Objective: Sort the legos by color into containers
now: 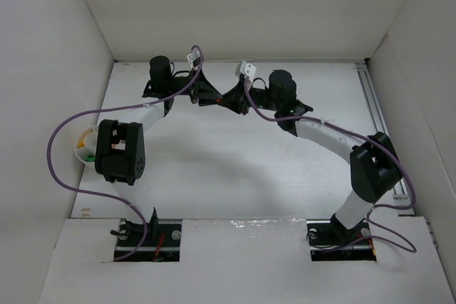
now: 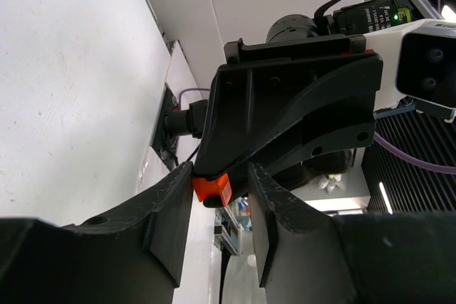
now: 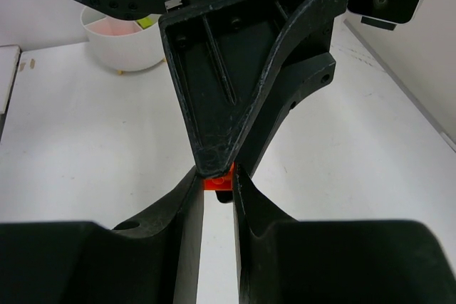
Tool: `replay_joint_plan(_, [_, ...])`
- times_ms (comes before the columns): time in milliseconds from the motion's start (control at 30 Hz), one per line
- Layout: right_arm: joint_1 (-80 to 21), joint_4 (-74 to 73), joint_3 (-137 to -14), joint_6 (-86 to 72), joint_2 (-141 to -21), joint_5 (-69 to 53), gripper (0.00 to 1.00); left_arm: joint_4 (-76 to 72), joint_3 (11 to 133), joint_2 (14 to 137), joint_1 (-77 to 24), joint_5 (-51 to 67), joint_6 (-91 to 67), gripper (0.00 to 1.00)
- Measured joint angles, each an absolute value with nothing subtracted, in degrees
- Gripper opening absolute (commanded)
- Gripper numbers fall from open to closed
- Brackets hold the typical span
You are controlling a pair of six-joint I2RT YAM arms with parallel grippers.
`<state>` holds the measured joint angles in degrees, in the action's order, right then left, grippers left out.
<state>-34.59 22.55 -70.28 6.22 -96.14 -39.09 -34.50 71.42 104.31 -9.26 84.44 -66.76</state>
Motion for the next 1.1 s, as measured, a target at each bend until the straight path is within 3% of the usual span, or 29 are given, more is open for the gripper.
replay_joint_plan(567, [-34.70,24.18,-68.86,6.90,-95.48,-37.76,0.06,-34.50,71.42,104.95,-8.56,85.17,-67.16,0.13])
replay_joint_plan(667, [-34.72,24.47,-68.36,7.29,-95.37,-37.41,0.28,-34.50,71.42,105.27,-8.58,85.38,-67.29,0.03])
replay_joint_plan(733, [-34.76,24.32,-68.31,7.27,-95.33,-37.30,0.56,-34.81,71.42,105.30,-8.56,85.27,-67.35,0.00])
replay_joint_plan(900, [-33.98,21.87,-66.54,7.49,-92.53,-36.34,0.65,-36.73,71.42,105.30,-5.02,85.23,-67.40,0.00])
replay_joint_plan(1100, [-31.83,19.03,-62.78,5.52,-87.74,-35.35,0.67,-37.54,68.82,103.98,-0.03,85.03,-66.26,0.00])
